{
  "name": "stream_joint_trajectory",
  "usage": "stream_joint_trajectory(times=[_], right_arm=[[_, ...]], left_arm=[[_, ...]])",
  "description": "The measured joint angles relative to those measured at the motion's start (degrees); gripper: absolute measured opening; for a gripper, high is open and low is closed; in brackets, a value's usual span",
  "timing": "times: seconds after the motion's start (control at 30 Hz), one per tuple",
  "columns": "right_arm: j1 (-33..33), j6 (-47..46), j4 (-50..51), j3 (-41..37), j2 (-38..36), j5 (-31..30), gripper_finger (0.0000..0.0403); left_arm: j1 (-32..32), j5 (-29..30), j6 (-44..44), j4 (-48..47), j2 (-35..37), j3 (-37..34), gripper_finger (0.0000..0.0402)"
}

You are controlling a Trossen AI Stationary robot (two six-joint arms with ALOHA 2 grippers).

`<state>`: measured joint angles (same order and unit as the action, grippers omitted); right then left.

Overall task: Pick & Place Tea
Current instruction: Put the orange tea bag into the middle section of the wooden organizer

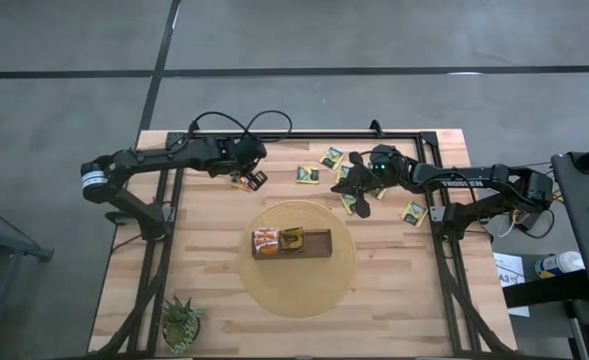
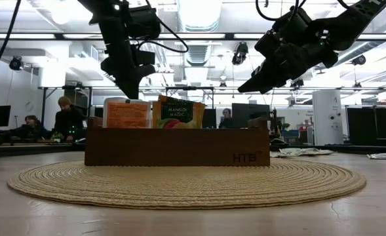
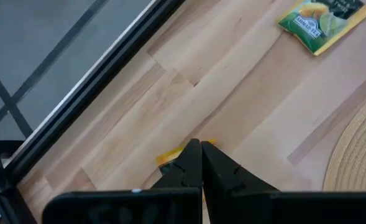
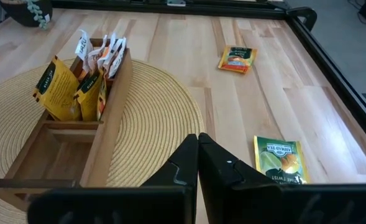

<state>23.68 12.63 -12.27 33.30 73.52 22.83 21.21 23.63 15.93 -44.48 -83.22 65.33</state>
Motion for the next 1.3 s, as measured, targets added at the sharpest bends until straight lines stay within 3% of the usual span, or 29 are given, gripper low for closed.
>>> stream_joint_trajectory(times=[0.2, 0.6, 0.77, 1.0, 1.3], right_arm=[[0.0, 0.1, 0.0, -0.1, 0.0, 0.0, 0.0008], [0.0, 0.5, 0.0, -0.2, 0.0, 0.0, 0.0008], [0.0, 0.5, 0.0, -0.2, 0.0, 0.0, 0.0008], [0.0, 0.9, 0.0, -0.2, 0.0, 0.0, 0.0008], [0.0, 0.9, 0.0, -0.3, 0.0, -0.2, 0.0008]], left_arm=[[0.0, -1.1, -1.1, -0.3, 0.0, 0.0, 0.0016], [0.0, -1.0, 4.6, -1.3, 0.0, -0.1, 0.0167], [0.8, -1.1, 10.3, -2.1, 0.0, -1.9, 0.0207], [4.1, 0.4, 17.9, -1.6, 0.0, -8.4, 0.0218], [10.1, -9.7, 17.6, 14.1, 0.0, -17.3, 0.0217]])
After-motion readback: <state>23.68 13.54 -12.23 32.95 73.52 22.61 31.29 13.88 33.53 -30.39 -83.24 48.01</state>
